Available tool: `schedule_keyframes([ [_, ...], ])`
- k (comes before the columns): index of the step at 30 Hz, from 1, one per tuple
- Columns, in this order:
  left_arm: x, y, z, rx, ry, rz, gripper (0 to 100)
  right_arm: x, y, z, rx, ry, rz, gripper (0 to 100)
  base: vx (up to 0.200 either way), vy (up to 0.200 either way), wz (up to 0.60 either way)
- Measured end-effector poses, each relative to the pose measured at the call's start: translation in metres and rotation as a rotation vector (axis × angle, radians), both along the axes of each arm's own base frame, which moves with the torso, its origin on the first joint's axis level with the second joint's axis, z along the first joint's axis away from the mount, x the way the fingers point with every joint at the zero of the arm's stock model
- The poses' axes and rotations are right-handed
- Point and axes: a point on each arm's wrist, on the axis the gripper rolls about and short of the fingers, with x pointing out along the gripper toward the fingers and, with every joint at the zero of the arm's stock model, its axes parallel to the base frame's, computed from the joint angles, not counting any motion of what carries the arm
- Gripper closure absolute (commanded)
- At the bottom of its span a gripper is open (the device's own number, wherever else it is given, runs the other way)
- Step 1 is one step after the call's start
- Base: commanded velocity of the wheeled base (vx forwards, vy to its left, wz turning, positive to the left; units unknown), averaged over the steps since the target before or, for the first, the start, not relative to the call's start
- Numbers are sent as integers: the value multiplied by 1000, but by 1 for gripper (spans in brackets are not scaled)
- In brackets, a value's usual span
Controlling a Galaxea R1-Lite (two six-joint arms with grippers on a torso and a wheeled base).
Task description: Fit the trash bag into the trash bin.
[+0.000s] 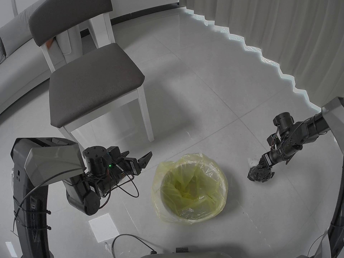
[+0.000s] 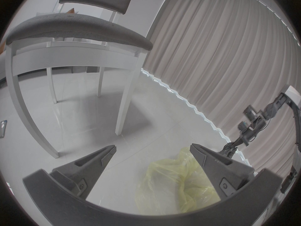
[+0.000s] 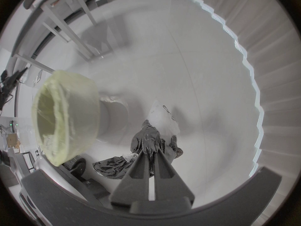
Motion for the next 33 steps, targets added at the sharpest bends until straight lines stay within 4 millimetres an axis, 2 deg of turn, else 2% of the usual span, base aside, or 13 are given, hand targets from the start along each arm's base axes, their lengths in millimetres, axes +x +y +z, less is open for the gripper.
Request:
schedule_keyframes([
  [4,4,5,0,-1,13,18,0,-18,20,36,10,-73,49,100,0,0,0],
  [7,11,8,1,2,0,55,0,-33,36,53,16,-106,93,100,0,0,0],
  [12,26,14,-1,4,-28,104,0,-54,51,75,26,-155,142,100,0,0,0],
  [19,25,19,-2,9,7,116,0,-74,63,103,42,-230,186,100,0,0,0],
  [25,17,19,3,16,34,115,0,-94,83,124,62,-283,259,100,0,0,0],
  [33,13,19,8,13,24,115,0,-131,138,139,112,-318,435,100,0,0,0],
])
